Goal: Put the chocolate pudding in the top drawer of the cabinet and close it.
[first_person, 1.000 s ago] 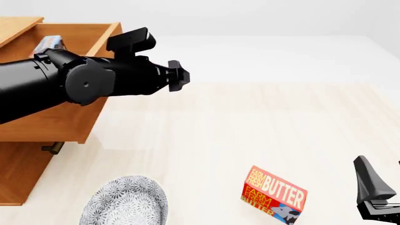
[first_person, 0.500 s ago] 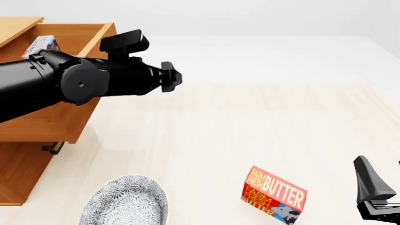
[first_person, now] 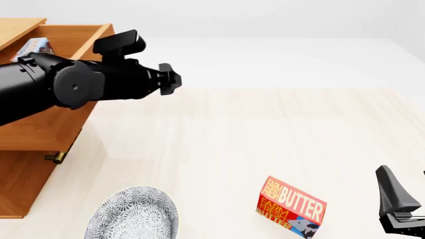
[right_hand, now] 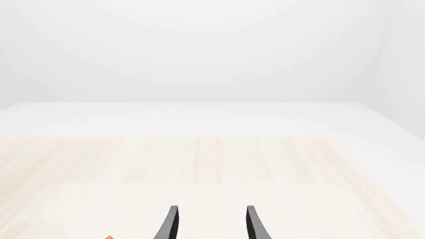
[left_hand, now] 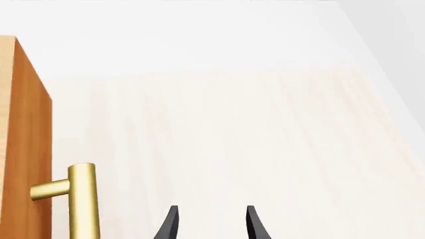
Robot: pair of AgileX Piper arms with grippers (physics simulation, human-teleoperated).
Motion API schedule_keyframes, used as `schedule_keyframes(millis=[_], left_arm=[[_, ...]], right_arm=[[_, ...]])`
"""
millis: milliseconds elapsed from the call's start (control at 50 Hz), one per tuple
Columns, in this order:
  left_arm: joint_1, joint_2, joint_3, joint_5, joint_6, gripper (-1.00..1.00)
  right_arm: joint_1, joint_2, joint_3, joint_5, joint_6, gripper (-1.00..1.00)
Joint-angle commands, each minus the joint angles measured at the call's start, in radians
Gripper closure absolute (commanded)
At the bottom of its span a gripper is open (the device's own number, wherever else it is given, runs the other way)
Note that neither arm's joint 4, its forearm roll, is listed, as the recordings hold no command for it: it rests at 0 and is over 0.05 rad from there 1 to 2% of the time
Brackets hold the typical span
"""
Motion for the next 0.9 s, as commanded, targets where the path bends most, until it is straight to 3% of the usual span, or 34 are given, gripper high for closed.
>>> schedule_keyframes(millis=[20,900], left_arm=[[0.031,-0.002,0.007,-0.001,0.009,-1.00],[0.134,0.003,0.020,-0.006,0.039,-1.00]], right_arm=[[0.000,0.000,0.000,0.000,0.000,-1.00],[0.000,0.000,0.000,0.000,0.000,-1.00]])
